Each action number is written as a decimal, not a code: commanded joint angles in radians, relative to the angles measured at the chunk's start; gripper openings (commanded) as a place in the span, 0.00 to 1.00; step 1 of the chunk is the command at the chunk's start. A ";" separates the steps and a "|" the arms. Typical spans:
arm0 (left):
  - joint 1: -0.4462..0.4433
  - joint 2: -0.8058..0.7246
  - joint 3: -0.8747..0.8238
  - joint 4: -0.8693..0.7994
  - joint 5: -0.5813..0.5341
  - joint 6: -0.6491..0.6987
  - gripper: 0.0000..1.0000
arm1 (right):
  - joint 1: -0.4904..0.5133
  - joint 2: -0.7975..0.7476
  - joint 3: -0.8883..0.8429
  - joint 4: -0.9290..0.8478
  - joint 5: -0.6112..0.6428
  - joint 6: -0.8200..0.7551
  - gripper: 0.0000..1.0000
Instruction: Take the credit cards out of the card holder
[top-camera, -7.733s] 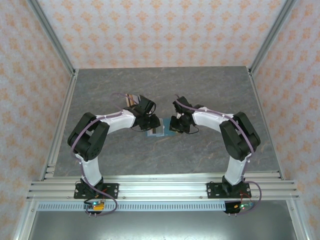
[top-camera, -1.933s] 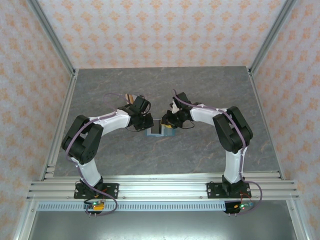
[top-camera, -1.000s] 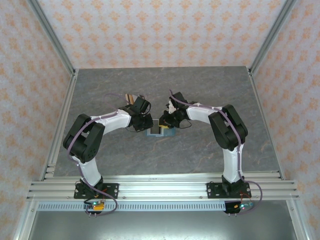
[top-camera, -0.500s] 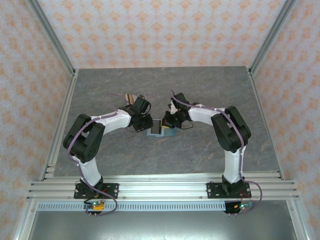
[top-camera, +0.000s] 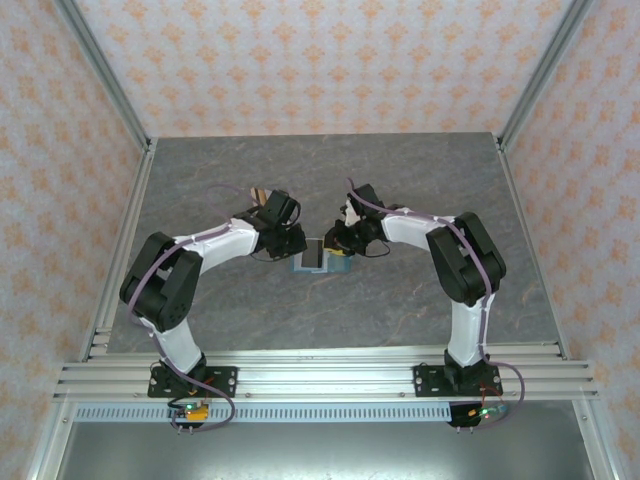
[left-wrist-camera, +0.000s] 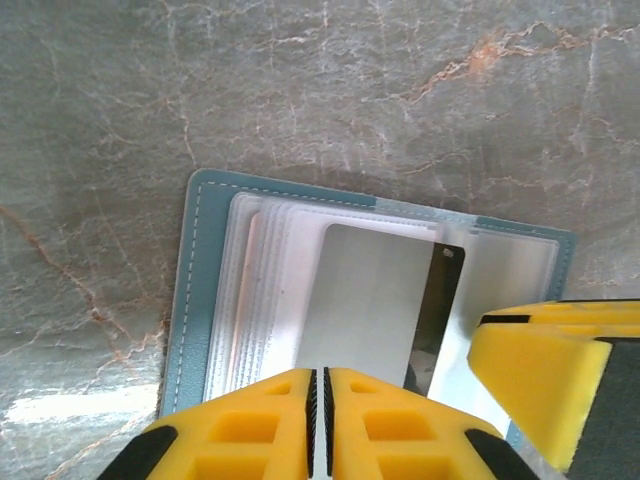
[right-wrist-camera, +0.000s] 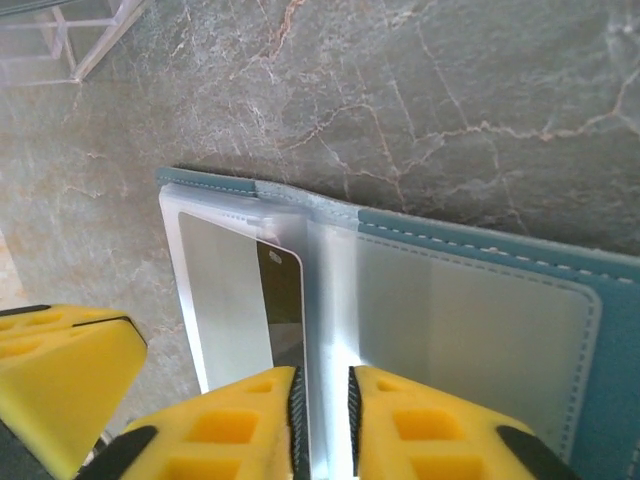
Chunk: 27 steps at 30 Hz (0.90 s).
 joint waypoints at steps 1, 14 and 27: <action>-0.008 0.008 0.043 -0.037 0.005 0.032 0.13 | 0.003 0.003 0.008 0.011 -0.019 0.003 0.28; -0.008 0.102 0.080 -0.093 -0.042 0.035 0.10 | 0.020 0.054 0.046 0.014 -0.043 0.017 0.27; -0.007 0.118 0.015 -0.055 -0.033 0.001 0.08 | 0.020 0.075 0.053 0.062 -0.082 0.051 0.22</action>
